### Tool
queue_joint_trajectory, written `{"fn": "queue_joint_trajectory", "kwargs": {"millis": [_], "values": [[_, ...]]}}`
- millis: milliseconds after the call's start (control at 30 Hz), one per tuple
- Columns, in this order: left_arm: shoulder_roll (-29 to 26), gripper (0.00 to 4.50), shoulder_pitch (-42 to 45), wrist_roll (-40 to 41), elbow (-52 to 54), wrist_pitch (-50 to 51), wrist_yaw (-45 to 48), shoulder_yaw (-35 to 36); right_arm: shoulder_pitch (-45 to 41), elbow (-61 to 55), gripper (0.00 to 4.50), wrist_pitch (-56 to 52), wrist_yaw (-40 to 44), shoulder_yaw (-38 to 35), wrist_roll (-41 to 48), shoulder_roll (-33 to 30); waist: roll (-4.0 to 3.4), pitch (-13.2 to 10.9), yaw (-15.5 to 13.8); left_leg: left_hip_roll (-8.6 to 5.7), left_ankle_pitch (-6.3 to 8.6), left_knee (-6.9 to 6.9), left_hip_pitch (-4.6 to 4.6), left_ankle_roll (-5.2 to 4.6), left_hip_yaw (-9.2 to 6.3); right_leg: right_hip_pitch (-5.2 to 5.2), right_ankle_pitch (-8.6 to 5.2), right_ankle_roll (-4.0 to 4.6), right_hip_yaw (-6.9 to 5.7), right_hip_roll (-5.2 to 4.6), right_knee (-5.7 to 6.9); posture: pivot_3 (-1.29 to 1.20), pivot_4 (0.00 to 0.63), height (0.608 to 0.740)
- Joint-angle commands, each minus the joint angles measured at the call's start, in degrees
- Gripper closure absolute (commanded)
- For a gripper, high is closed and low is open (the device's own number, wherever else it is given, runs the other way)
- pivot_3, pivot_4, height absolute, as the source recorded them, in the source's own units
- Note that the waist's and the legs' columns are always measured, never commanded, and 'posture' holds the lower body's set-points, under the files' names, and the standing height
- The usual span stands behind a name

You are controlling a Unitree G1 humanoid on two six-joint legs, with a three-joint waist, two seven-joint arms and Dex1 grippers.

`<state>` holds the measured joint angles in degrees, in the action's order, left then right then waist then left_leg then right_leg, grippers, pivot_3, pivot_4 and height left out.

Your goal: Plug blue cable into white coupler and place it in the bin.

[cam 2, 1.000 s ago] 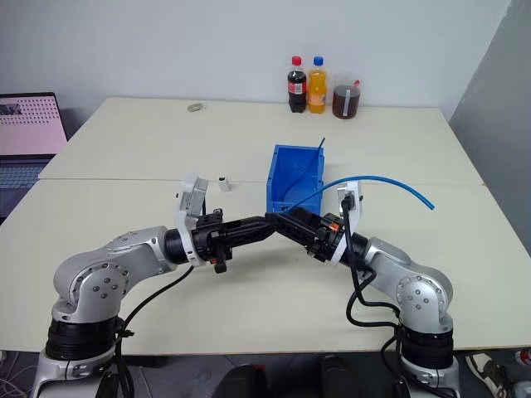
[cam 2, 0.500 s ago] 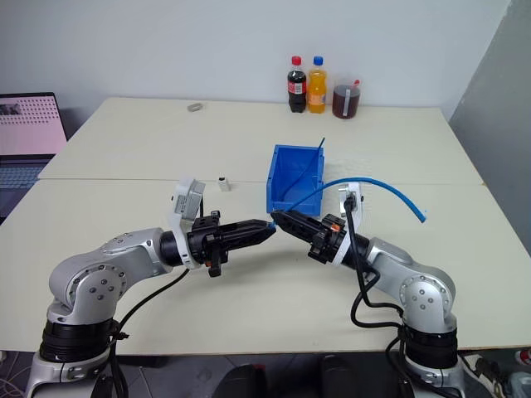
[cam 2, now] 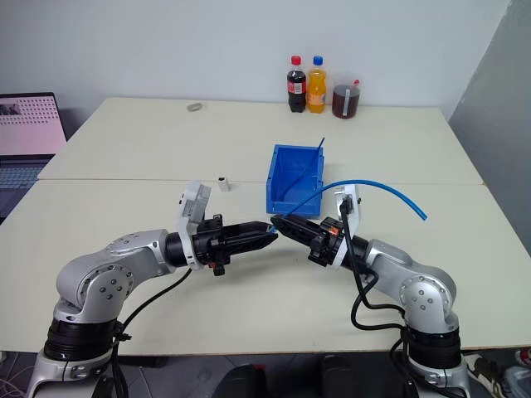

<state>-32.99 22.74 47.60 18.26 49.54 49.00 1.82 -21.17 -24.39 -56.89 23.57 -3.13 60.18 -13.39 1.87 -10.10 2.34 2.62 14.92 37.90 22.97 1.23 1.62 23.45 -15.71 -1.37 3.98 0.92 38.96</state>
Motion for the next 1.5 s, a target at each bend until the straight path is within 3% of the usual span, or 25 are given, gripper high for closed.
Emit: {"fn": "queue_joint_trajectory", "kwargs": {"millis": [33,200,367,400,533,633,733,900,1133,1500], "values": [[-1.2,2.18,0.1,-2.6,2.2,-2.3,0.1,-1.0,-0.2,-1.3,4.41,1.6,1.4,0.6,0.4,-0.4,0.0,0.0,0.0,0.0,0.0,0.0,0.01,0.0,-0.01,0.0,0.0,0.0,-0.01,0.0,0.0,0.0,0.15,0.74],[-2.6,1.16,-2.9,-5.1,5.2,-3.9,-0.8,-1.0,-0.6,-0.1,4.41,3.0,2.2,0.7,-1.2,-1.1,0.0,0.0,0.0,0.01,0.0,-0.03,0.01,0.0,0.03,0.03,0.0,0.0,0.03,0.0,-0.02,0.0,0.15,0.74],[-3.4,0.06,-10.8,-5.7,8.8,-4.4,-5.1,4.0,-1.0,2.5,4.41,5.5,3.4,-0.1,-4.4,-3.4,0.0,0.0,0.2,0.03,0.0,-0.04,0.02,0.0,0.06,0.06,0.0,0.0,0.07,-0.03,-0.03,0.0,0.15,0.74],[-3.5,0.0,-12.1,-5.9,9.1,-4.6,-5.7,4.6,-1.0,3.0,4.41,5.9,3.7,-0.3,-4.7,-3.8,-0.01,0.0,0.3,0.04,0.0,-0.04,0.02,0.0,0.05,0.06,0.0,0.0,0.06,-0.04,-0.03,0.0,0.15,0.74],[-3.8,0.0,-17.4,-9.6,8.4,-7.4,-8.9,7.3,-0.7,4.5,4.42,7.4,5.2,-0.8,-6.8,-6.0,0.0,0.0,0.5,0.05,0.0,-0.05,0.02,0.0,0.04,0.07,-0.01,0.01,0.05,-0.07,-0.02,0.0,0.15,0.74],[-2.1,0.0,-16.7,-17.5,3.9,-12.3,-16.1,7.4,-0.4,4.9,4.42,8.2,6.0,-0.5,-7.9,-6.9,0.01,0.0,0.3,0.03,0.0,-0.05,0.02,0.0,0.06,0.06,-0.01,0.01,0.06,-0.07,-0.03,0.0,0.15,0.74],[0.8,0.0,-10.4,-26.3,-5.4,-15.7,-27.0,6.7,-0.1,4.8,4.42,8.8,6.5,0.4,-9.1,-7.0,0.01,0.0,-0.2,0.02,0.0,-0.03,0.01,-0.01,0.03,0.05,-0.01,0.0,0.04,-0.06,-0.02,0.0,0.15,0.74],[5.7,0.0,0.2,-32.5,-20.0,-18.7,-34.5,5.3,0.1,4.2,4.42,9.1,6.4,1.0,-9.9,-6.3,0.08,-0.1,-0.7,-0.03,0.0,0.0,0.05,-0.01,0.05,0.05,0.03,-0.01,0.0,-0.05,-0.03,0.0,0.15,0.74],[10.5,0.0,13.0,-38.9,-41.3,-24.8,-36.0,1.5,0.4,3.4,4.42,9.4,5.8,0.8,-10.1,-6.0,0.11,0.0,-0.7,-0.08,0.01,0.0,0.16,-0.01,0.08,0.1,0.22,0.17,-0.16,-0.08,-0.1,0.0,0.15,0.74],[15.2,0.0,27.2,-42.9,-68.1,-37.5,-39.1,2.1,0.4,2.7,4.42,9.3,4.9,0.9,-9.8,-5.8,0.13,0.0,-0.7,-0.08,0.01,0.01,0.22,0.0,0.02,0.13,0.22,0.16,-0.29,-0.06,-0.08,0.0,0.15,0.74]]}}
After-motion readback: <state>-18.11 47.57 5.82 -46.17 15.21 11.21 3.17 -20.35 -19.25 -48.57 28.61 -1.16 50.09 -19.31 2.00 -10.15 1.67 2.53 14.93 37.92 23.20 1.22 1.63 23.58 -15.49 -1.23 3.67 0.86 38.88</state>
